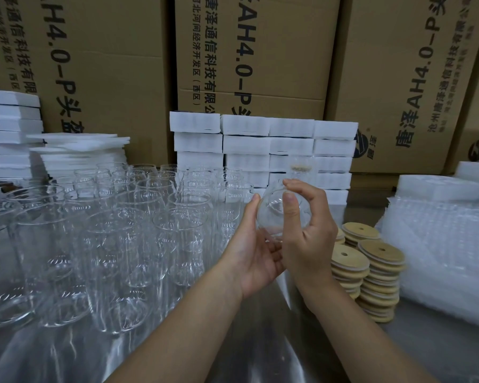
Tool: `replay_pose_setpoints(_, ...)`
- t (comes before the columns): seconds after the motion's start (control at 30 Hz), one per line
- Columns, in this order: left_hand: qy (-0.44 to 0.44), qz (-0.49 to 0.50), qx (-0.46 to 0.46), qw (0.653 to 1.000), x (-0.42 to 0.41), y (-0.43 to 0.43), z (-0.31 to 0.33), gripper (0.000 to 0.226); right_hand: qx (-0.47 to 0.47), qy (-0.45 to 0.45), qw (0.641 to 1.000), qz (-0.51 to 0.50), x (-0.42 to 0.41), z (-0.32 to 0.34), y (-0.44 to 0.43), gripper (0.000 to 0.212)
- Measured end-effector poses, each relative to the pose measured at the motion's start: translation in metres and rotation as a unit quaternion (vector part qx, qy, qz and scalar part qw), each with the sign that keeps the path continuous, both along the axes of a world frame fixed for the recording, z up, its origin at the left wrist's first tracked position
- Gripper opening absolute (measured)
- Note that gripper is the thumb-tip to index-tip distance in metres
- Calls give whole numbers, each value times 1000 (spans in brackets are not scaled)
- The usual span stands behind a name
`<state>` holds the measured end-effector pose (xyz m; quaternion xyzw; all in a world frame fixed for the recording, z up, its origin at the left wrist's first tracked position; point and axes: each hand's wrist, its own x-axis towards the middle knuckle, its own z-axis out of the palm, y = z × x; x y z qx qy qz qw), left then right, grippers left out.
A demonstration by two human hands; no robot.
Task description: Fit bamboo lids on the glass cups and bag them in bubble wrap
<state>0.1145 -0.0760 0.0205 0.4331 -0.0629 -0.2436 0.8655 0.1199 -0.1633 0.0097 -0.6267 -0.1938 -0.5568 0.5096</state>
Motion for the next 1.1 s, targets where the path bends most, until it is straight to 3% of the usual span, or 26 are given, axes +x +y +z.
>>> replay_pose_setpoints(0.43, -2, -18, -13, 1000, 3, 1, -4, 87, -11, -18, 1000, 10, 4, -3, -2, 24)
replay_pose_setpoints(0.6, 0, -23, -63, 998, 5, 0, -9, 43, 60, 1, 991, 124, 3, 2, -9, 34)
replay_pose_setpoints(0.73, -31, -37, -87, 995, 6, 0, -10, 32, 114, 57, 984, 121, 1, 7, -14, 32)
replay_pose_setpoints(0.9, -94, -15, -75, 993, 3, -2, -10, 50, 151, 120, 963, 186, -3, 15, -16, 30)
replay_pose_setpoints(0.97, -121, 13, -64, 991, 4, -3, -11, 71, 159, 124, 958, 203, -3, 17, -17, 24)
replay_pose_setpoints(1.1, -215, 64, -8, 975, 4, -5, -13, 92, 109, 142, 967, 183, -4, 21, -15, 30)
